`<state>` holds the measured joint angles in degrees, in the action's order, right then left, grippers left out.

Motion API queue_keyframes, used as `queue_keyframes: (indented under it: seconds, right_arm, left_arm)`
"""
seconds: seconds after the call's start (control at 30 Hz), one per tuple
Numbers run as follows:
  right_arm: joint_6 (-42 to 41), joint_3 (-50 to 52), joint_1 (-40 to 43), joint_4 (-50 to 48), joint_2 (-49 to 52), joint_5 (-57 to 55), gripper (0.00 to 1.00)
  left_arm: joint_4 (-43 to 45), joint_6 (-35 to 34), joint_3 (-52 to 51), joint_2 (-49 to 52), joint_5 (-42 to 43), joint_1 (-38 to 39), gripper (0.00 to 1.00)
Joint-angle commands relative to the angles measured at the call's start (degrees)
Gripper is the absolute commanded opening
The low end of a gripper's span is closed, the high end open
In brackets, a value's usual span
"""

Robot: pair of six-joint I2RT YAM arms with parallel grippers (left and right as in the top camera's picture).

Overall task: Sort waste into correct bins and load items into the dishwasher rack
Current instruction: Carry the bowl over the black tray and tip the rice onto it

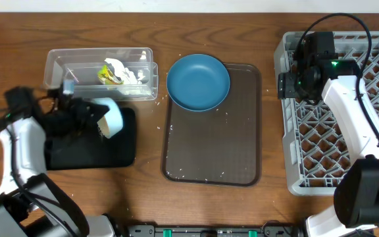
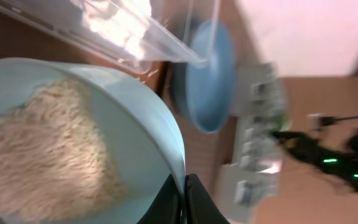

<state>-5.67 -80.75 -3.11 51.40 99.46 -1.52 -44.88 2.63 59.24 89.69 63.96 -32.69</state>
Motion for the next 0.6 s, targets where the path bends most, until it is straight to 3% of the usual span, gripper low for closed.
queue_keyframes:
  seconds: [0.0, 0.2, 0.57]
  right_arm:
    - [-0.5, -1.0, 1.4, -0.1, -1.4, -0.7, 0.78]
    - [-0.5, -1.0, 1.5, -0.2, -1.4, -0.7, 0.78]
    - [-0.5, -1.0, 1.7, 0.0, -1.4, -0.6, 0.77]
  left_arm:
    - [0.3, 2.7, -2.3, 0.0, 15.0, -5.4, 0.06]
    - [0.2, 1.4, -4.9, 0.2, 19.6, -10.9, 0.06]
    - [0.2, 1.4, -5.0, 0.2, 20.7, -11.4, 0.06]
